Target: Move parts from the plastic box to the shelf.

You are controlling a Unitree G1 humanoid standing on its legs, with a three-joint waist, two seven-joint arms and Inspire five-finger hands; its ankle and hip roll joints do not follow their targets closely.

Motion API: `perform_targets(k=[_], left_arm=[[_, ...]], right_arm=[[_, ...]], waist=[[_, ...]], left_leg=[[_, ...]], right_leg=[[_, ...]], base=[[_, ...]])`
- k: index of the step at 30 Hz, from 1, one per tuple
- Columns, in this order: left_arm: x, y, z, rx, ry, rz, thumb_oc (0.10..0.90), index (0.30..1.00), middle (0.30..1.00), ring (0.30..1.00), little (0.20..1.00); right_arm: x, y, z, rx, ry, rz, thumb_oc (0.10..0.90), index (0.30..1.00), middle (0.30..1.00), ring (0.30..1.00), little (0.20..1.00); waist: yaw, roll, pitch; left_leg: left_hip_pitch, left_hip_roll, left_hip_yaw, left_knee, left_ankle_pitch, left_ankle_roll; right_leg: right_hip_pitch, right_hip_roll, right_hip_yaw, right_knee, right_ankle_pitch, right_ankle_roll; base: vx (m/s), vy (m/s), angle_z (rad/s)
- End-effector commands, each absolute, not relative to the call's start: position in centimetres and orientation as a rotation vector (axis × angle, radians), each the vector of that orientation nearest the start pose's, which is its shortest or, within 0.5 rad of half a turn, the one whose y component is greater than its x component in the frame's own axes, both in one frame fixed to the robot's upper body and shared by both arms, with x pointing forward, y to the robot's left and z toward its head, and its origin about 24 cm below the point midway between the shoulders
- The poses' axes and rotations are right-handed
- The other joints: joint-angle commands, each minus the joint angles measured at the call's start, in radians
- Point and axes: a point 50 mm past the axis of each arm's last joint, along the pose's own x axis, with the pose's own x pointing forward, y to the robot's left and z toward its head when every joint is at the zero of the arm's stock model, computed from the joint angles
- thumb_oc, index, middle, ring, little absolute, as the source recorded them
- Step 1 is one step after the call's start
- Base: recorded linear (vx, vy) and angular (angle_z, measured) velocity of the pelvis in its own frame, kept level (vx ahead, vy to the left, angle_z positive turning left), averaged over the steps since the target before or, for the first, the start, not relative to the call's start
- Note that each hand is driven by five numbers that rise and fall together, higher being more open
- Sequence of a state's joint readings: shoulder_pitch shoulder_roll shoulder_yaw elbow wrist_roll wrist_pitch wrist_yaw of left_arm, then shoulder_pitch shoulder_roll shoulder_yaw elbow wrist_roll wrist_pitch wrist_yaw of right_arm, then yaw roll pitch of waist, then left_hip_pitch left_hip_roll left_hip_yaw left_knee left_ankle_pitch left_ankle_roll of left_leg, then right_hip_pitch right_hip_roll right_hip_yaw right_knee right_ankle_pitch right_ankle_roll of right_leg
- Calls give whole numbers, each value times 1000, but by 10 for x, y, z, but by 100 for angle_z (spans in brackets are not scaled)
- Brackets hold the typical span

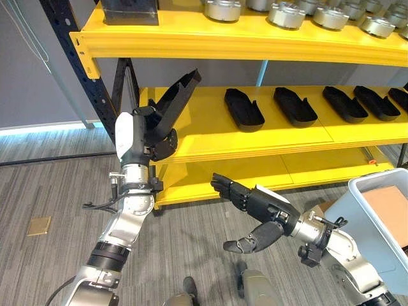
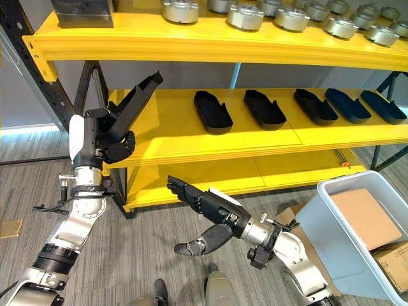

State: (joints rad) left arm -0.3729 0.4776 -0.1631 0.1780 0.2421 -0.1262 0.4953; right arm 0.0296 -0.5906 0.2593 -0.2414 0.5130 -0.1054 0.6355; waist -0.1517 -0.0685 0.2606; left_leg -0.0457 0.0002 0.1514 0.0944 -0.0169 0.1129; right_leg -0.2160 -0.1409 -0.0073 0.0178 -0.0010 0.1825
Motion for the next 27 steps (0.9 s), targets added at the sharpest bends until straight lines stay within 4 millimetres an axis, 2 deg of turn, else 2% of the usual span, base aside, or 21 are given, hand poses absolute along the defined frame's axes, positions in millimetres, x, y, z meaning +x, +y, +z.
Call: perform_targets(k=[1,2,4,7,11,14,20,24,27], left_arm=[[298,178,197,585,-805,301,400,300,300,300,300],[298,175,195,585,-797,281,400,300,300,300,300],[299,173,194,583,-789,270,400,300,300,300,300],[297,178,191,575,-771,262,400,300,300,300,300],[293,182,185,575,-759,254,400,300,300,300,300],[292,183,184,559,-754,259,400,300,300,300,300],[293,180,186,564,-770,266,400,300,300,300,300],[295,182,189,568,-766,279,400,300,300,300,300],[302,187,186,545,-697,291,400,300,300,300,300]], right_arm=[[224,-144,124,-21,-329,956,900,1000,1000,1000,1000],[222,-144,120,-21,-307,948,900,1000,1000,1000,1000],[221,-145,117,-15,-283,952,900,1000,1000,1000,1000],[218,-145,112,-12,-263,959,900,1000,1000,1000,1000],[218,-147,112,-26,-239,972,900,1000,1000,1000,1000],[218,-150,113,-43,-222,981,900,1000,1000,1000,1000],[220,-156,119,-50,-236,948,900,1000,1000,1000,1000],[221,-159,121,-76,-242,958,900,1000,1000,1000,1000],[223,-160,123,-77,-240,993,900,1000,1000,1000,1000]], waist=[[-27,5,-33],[-40,1,-42],[-50,-6,-51],[-46,-17,-55],[-46,-19,-60],[-53,-14,-63],[-80,-6,-62],[-97,3,-58],[-116,18,-55]], left_leg=[[223,-2,-74,-126,-124,-50],[229,-14,-102,-122,-135,-46],[230,-26,-117,-103,-157,-45],[234,-27,-115,-81,-180,-46],[245,-12,-116,-73,-189,-56],[257,18,-97,-79,-186,-73],[253,66,-64,-81,-174,-99],[240,72,-43,-63,-178,-104],[223,75,-13,-9,-188,-109]], right_leg=[[-40,41,22,-5,142,-2],[-15,51,69,-12,153,-4],[5,56,108,-4,165,-4],[24,47,102,22,163,-5],[61,66,120,57,115,-17],[78,71,109,84,64,-38],[63,96,111,121,16,-70],[43,106,112,141,2,-80],[35,118,108,169,-19,-97]], base=[[195,-207,41],[246,-261,61],[192,-214,83],[182,-255,61],[188,-209,36],[182,-182,-2],[106,-174,-3],[49,-151,3],[49,-183,2]])
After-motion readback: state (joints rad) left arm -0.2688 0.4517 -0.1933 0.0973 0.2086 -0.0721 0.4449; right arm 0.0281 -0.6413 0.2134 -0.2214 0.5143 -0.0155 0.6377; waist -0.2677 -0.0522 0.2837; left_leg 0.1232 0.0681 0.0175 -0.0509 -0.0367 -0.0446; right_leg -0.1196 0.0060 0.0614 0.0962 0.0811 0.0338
